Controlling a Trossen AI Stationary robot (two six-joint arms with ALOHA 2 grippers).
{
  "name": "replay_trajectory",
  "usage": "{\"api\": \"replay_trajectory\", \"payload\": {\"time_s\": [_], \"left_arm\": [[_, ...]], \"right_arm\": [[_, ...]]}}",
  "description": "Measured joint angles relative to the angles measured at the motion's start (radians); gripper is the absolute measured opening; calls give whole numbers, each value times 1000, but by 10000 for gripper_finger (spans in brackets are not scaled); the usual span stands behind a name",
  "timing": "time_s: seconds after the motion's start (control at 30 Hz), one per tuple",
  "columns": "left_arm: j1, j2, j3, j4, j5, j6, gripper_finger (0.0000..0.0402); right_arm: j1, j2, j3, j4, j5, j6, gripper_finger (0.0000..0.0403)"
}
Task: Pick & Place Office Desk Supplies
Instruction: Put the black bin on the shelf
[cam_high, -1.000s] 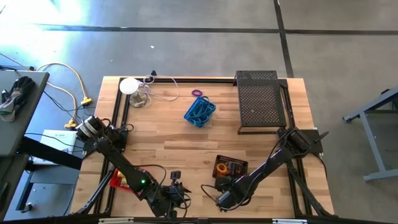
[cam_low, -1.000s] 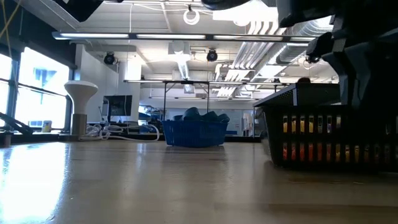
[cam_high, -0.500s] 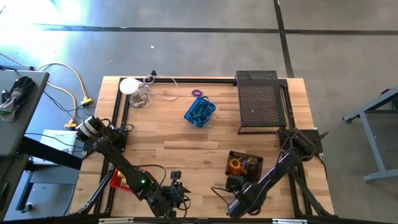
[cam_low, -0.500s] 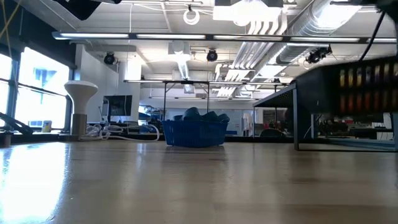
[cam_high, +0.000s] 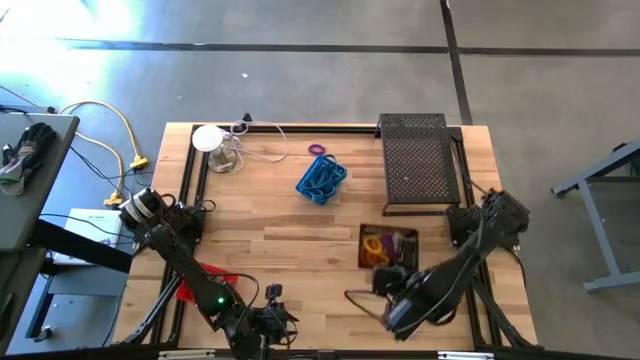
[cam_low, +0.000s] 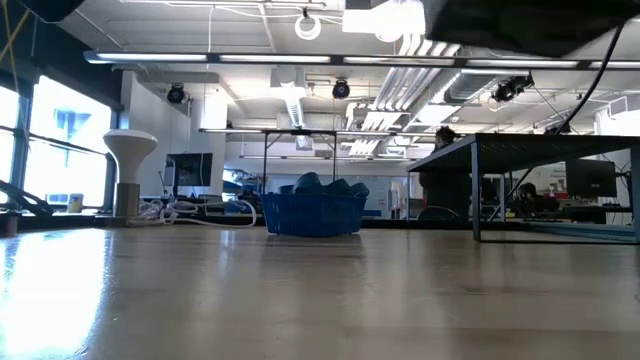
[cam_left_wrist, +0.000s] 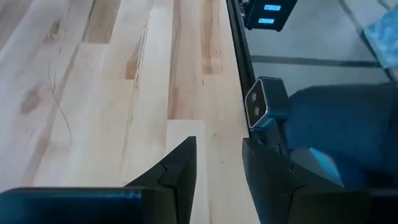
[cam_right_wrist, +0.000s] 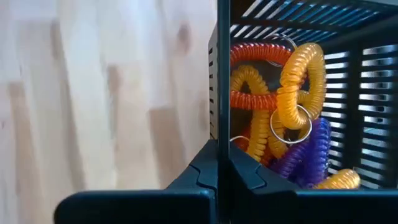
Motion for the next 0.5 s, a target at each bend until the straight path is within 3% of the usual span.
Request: {"api": "replay_trajectory", "payload": {"time_s": [0.23,0.5], "left_arm": [[-21,0,0,5,-1,-90,124],[-33,0,0,4,-3,-106,124]], "right_arm": [[-98,-158,0,0,107,-145,3],[-331,-309,0,0,102,-419,3]]}}
